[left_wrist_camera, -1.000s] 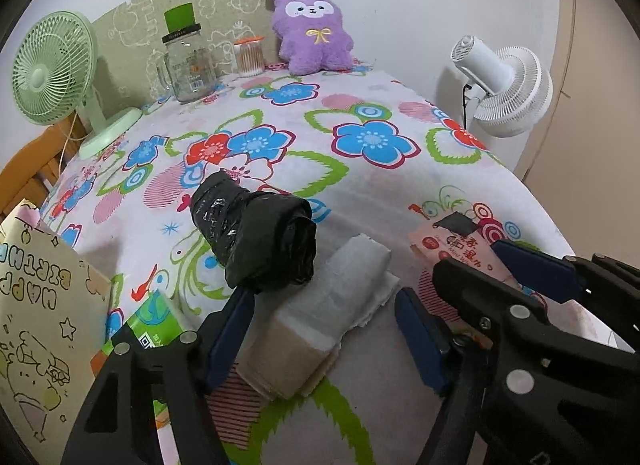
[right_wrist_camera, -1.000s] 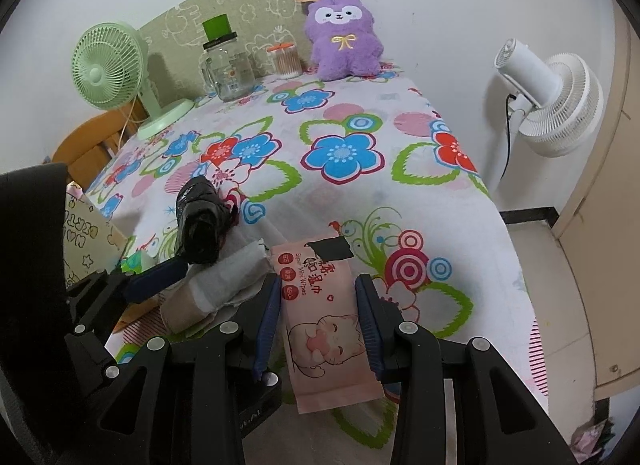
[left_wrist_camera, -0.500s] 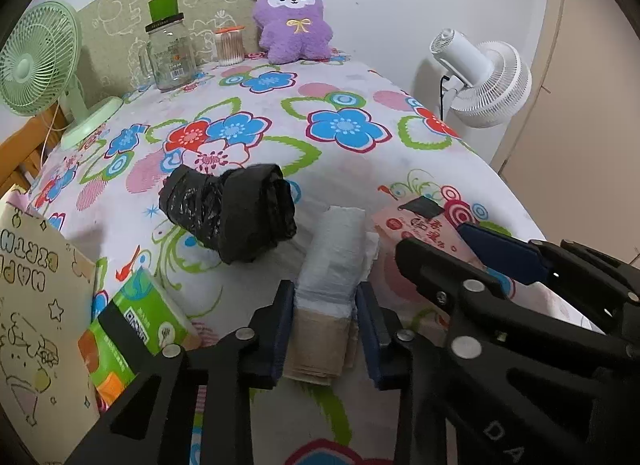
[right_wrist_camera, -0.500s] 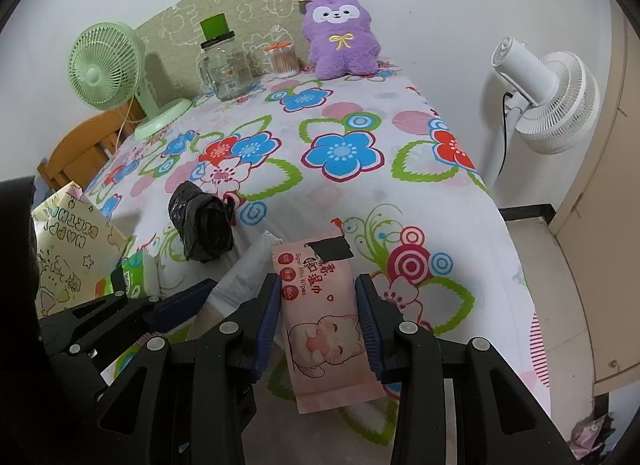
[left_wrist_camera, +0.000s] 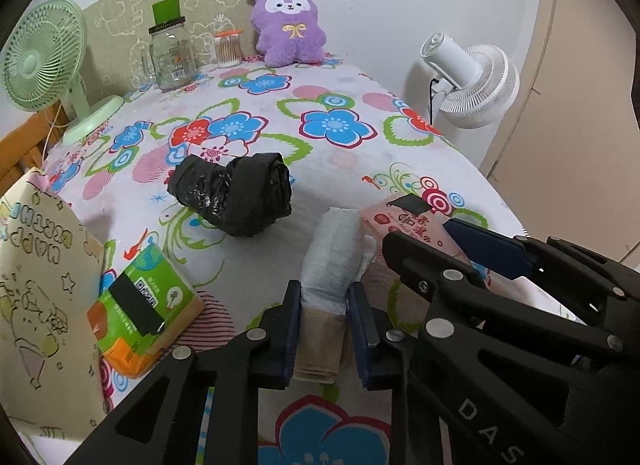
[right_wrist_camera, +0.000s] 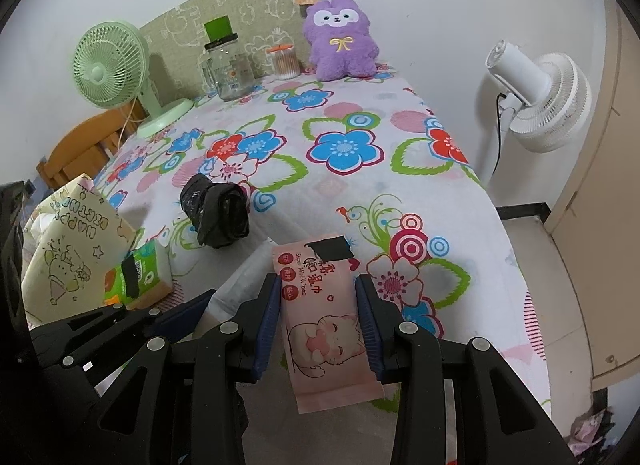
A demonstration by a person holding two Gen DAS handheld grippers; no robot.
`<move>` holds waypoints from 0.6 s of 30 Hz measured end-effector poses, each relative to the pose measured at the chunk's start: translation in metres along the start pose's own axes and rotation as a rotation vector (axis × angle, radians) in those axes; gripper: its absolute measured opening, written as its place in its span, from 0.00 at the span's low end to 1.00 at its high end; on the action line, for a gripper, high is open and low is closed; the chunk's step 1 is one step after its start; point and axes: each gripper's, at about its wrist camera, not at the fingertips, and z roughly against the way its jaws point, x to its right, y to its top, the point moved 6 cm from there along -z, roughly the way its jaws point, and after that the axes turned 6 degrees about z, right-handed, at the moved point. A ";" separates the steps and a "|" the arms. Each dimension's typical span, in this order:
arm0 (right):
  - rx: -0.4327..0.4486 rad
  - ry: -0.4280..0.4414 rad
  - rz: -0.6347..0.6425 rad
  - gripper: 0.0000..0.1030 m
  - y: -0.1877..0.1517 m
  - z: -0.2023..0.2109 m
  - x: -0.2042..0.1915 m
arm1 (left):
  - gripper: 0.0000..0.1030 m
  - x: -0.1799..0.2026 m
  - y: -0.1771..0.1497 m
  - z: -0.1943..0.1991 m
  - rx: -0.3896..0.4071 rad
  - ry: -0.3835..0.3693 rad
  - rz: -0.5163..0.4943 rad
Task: Organize soft objects
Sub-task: 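Carry the white cloth roll and pink pack with both tools over the fabric box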
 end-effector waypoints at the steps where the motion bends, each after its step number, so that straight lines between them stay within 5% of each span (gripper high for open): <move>1: 0.004 -0.001 0.000 0.40 0.000 0.002 -0.001 | 0.21 0.000 0.000 0.003 0.005 0.002 0.000; 18: 0.093 -0.029 0.012 0.40 0.010 0.055 -0.019 | 0.21 -0.002 0.005 0.060 0.099 0.021 -0.002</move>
